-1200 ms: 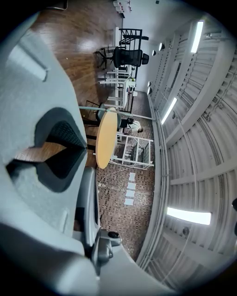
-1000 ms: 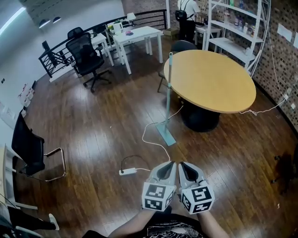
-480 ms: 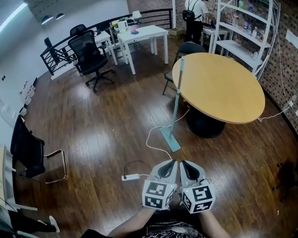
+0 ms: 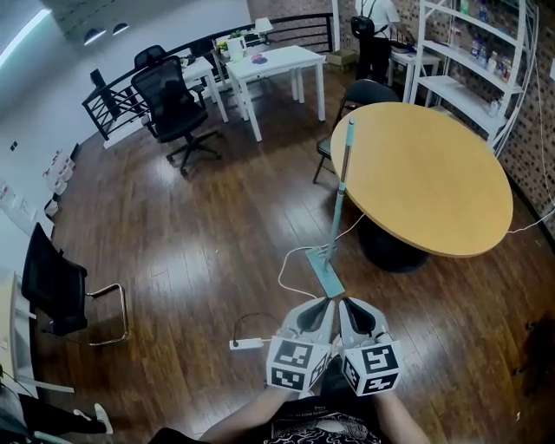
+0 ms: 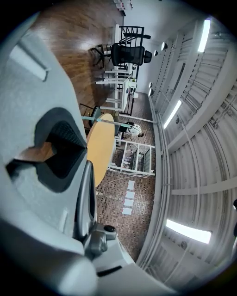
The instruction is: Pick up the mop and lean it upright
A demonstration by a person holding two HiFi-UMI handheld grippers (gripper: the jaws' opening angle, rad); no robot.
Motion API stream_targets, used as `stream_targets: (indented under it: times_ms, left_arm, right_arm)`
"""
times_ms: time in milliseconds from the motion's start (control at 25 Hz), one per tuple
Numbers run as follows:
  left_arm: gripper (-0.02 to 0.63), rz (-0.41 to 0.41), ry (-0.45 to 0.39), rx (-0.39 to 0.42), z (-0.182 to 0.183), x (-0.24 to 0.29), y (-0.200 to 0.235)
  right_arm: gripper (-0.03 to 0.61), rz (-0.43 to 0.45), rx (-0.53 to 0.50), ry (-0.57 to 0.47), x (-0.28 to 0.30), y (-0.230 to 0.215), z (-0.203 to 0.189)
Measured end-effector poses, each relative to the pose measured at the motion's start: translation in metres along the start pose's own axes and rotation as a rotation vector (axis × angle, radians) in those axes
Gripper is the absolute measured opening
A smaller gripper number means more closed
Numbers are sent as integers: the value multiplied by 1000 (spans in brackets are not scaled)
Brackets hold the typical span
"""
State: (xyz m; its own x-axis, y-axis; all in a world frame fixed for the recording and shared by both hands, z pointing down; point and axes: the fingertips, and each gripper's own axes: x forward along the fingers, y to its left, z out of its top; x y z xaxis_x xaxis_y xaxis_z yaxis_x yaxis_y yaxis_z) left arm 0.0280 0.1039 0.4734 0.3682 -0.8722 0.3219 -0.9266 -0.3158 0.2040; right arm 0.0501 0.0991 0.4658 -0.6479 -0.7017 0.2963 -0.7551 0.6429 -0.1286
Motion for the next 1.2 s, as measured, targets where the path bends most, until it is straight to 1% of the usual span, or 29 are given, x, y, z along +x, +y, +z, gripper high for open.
stream_targets:
  times_ms: [200, 400, 560, 680, 800, 960, 1120, 1200]
  left_arm:
    - [3, 34, 2, -11, 29, 58, 29]
    - [3, 62, -2, -12, 62, 117, 44]
    - [3, 94, -4, -14, 77, 149, 59]
    - [3, 109, -18, 2, 95, 167, 67]
    - [3, 110, -22, -2, 103, 181, 77]
    - [3, 109, -21, -2, 110, 201, 93]
    - [3, 82, -10, -9, 118, 226, 117]
    - [3, 65, -4, -13, 122, 241, 130]
  right_arm:
    - [0, 29, 1, 4, 52, -41, 25]
    - [0, 56, 4, 8, 99, -87, 52]
    - [0, 67, 4, -10, 130, -112, 68]
    - [0, 78, 1, -18, 152, -126, 81]
    - [3, 86, 1, -21, 171, -132, 90]
    - [25, 81, 3, -18, 198, -144, 97]
    - [40, 46, 10, -11, 234, -159, 104]
    - [65, 20, 19, -5, 254, -169, 106]
